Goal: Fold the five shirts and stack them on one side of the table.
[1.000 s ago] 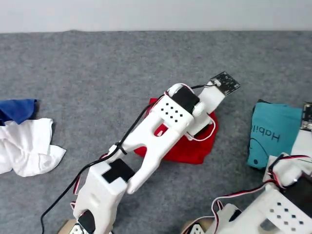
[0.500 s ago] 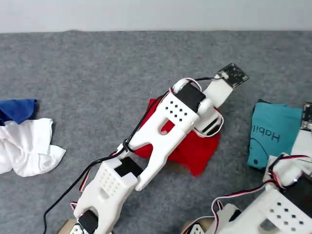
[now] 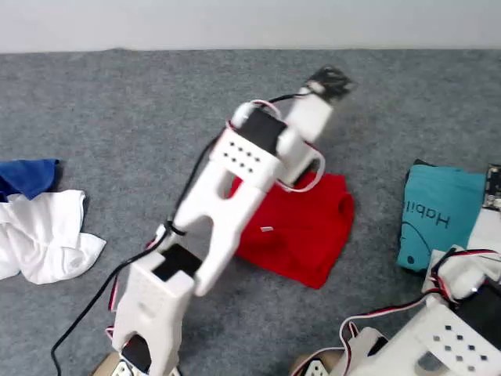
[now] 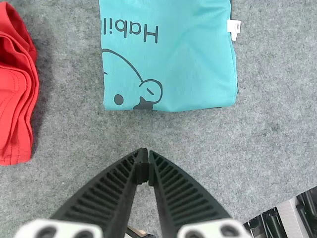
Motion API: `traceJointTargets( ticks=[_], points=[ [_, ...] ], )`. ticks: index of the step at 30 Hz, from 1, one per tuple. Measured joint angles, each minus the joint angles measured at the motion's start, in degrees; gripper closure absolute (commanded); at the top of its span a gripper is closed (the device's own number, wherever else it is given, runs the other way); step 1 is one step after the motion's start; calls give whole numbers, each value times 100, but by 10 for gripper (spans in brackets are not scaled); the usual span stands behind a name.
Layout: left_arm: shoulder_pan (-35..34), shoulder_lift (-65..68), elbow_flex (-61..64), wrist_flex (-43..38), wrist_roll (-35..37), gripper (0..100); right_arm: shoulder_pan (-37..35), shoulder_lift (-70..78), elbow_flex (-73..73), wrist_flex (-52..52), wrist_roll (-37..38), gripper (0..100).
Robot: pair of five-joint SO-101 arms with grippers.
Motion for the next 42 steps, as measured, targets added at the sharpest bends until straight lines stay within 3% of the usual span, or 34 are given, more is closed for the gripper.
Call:
traceJointTargets(
  ticks=[7,16,22,30,34,38,42],
  points=[
    [-123,-220,1820,-9,-299,995,0,0,0,0,0,984],
    [615,-273,3543,-35,-316,995,0,0,0,0,0,984],
    [712,-413,3631,-35,-334,995,9,-9,176,0,0,985],
    [-167,-1582,3270,-35,-369,995,-26,-9,176,0,0,983],
    [-756,-2444,3367,-18,-369,995,-809,-9,176,0,-97,983],
    [-1442,-3270,3710,-18,-369,995,-2048,-9,176,-158,-686,980],
    [-2268,-3886,4105,-9,-369,995,-3332,352,176,-457,-1160,899]
  ],
)
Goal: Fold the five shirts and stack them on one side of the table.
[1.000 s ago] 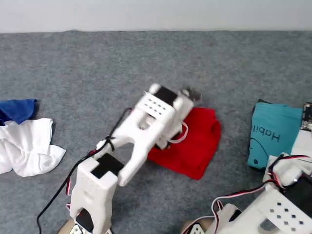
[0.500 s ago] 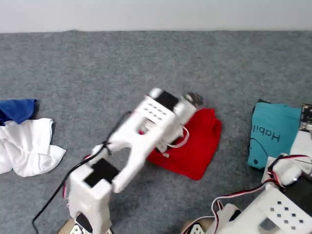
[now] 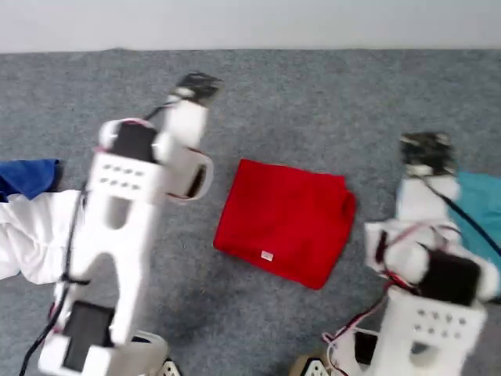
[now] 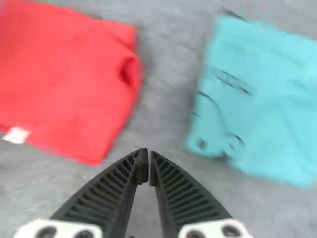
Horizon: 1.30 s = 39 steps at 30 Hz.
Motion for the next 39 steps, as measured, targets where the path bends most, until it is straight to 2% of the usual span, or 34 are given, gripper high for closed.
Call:
traceJointTargets(
  ticks=[6,11,18,25,39],
  points=[
    [-1354,-695,536,18,-519,995,-1099,1240,0,-475,-1116,918],
    [-2462,-1073,809,18,-967,995,-1582,2189,9,-1240,-1240,924],
    [-3499,-1152,1037,26,-1547,995,-1600,3077,9,-2207,-1240,925],
    [-3640,-1152,1521,-149,-1688,995,-1582,3174,9,-2356,-1240,925],
    [-3640,-1152,1758,-404,-1732,995,-791,3226,9,-2374,-1240,926]
  ],
)
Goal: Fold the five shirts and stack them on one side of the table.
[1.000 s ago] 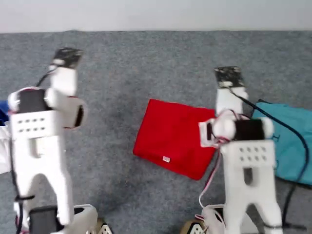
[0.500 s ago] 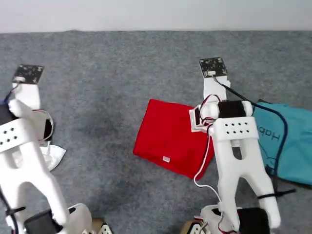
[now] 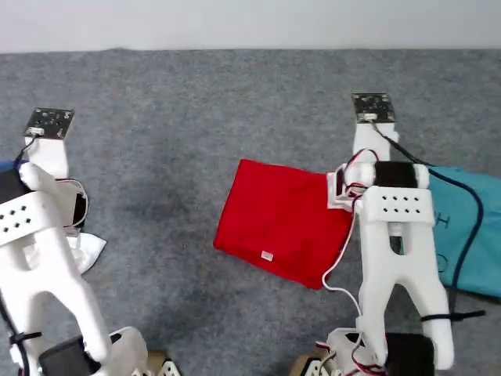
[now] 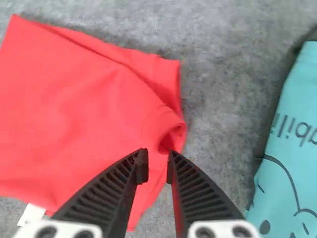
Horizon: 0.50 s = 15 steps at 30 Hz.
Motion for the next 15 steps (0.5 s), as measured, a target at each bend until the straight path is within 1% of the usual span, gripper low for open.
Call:
traceJointTargets(
  ticks=[8,15],
  points=[
    [0,0,0,0,0,995,44,9,536,-870,0,926],
    [0,0,26,0,-9,995,62,44,642,-1011,0,924]
  ],
)
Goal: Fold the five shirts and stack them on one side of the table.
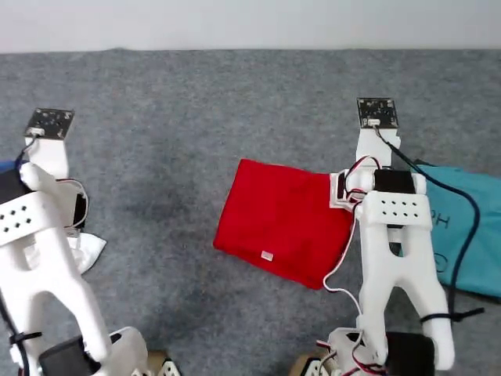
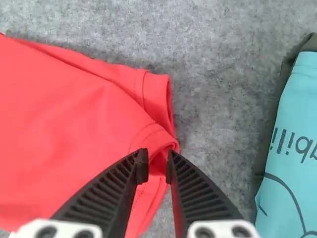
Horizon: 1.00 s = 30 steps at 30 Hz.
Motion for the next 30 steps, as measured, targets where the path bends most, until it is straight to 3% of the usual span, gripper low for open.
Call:
traceJointTargets(
  ticks=[14,25,30],
  points=[
    [0,0,18,0,0,995,-281,826,0,-273,-18,926],
    [0,0,18,0,0,995,-387,686,-545,615,-18,922],
    [0,0,18,0,0,995,-360,686,-545,756,-132,843]
  ],
)
